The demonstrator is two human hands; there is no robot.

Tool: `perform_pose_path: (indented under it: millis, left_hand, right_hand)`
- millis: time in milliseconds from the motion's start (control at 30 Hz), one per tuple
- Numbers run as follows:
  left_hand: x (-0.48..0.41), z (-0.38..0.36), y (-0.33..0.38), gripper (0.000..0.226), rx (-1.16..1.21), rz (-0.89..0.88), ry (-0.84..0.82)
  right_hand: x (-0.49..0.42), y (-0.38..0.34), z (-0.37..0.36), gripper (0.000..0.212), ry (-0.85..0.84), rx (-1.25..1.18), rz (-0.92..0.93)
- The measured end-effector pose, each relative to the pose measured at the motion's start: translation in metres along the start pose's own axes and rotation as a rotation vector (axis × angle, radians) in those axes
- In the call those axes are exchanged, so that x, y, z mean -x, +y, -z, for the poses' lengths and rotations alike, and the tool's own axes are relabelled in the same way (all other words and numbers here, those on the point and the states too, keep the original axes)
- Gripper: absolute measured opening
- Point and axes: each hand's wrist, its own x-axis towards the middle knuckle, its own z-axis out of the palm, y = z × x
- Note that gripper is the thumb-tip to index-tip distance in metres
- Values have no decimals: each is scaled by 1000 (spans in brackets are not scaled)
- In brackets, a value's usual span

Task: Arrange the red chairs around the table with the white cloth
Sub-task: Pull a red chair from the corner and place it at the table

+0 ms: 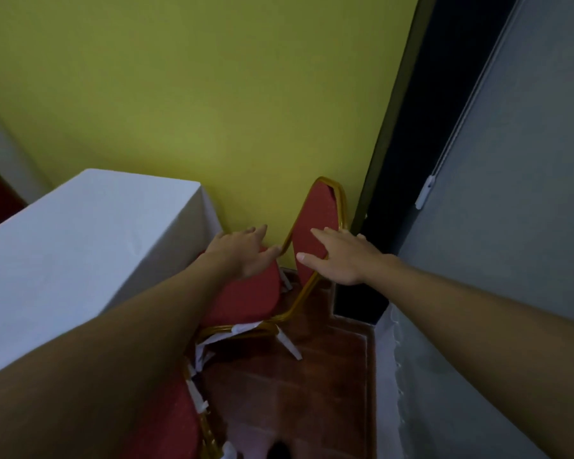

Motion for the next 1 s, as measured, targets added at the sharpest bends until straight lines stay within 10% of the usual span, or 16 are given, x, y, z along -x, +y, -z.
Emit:
perform_pose_path:
  millis: [1000]
  left_hand:
    - [-225, 13, -62, 80, 143, 298, 14]
  right_hand:
    - [-317, 50, 77, 90, -89, 267, 390]
